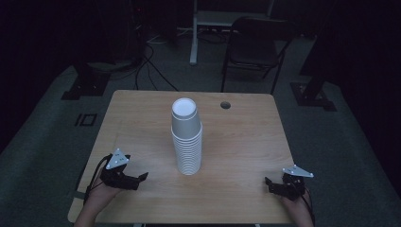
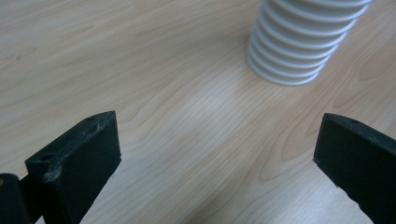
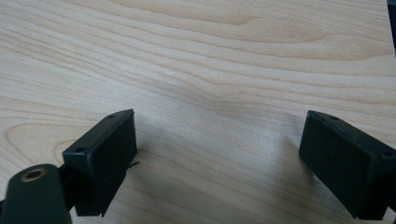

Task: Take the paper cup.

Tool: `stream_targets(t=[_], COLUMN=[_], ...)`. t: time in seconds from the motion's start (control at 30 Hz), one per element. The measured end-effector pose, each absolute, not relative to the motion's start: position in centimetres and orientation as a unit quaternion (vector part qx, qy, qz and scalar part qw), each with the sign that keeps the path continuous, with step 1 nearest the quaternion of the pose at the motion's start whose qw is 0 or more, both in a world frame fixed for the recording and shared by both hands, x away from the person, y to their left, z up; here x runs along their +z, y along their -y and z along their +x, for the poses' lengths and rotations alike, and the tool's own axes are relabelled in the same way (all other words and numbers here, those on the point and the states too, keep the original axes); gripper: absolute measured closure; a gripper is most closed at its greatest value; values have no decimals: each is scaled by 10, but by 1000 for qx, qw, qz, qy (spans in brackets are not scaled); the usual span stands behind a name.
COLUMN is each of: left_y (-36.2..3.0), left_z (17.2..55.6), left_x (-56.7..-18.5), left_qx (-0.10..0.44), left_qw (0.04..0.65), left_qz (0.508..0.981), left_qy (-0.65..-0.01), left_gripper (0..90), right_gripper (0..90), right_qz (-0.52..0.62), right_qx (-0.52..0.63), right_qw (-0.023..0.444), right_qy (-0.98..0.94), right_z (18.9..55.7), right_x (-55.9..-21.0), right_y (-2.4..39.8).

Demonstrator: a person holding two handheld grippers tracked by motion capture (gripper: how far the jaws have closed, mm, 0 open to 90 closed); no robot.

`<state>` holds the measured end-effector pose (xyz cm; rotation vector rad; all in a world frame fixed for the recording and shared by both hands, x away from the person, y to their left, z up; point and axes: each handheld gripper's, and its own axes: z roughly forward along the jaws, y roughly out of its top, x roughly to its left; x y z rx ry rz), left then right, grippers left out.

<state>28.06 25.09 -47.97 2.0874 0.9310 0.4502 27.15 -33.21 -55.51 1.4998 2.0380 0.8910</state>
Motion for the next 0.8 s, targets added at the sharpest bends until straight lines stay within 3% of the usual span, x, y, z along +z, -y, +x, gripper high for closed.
stream_targets(t=[0.8], left_y=[-200], left_z=[283], left_x=[-425], left_qx=[170], left_qw=[440], left_qz=[834], left_qy=[-285], left_gripper=[10], right_gripper=[105], right_qz=[544], right_qx=[323], right_qw=[228], right_qy=[-740], right_z=[272], right_x=[-555], right_y=[332])
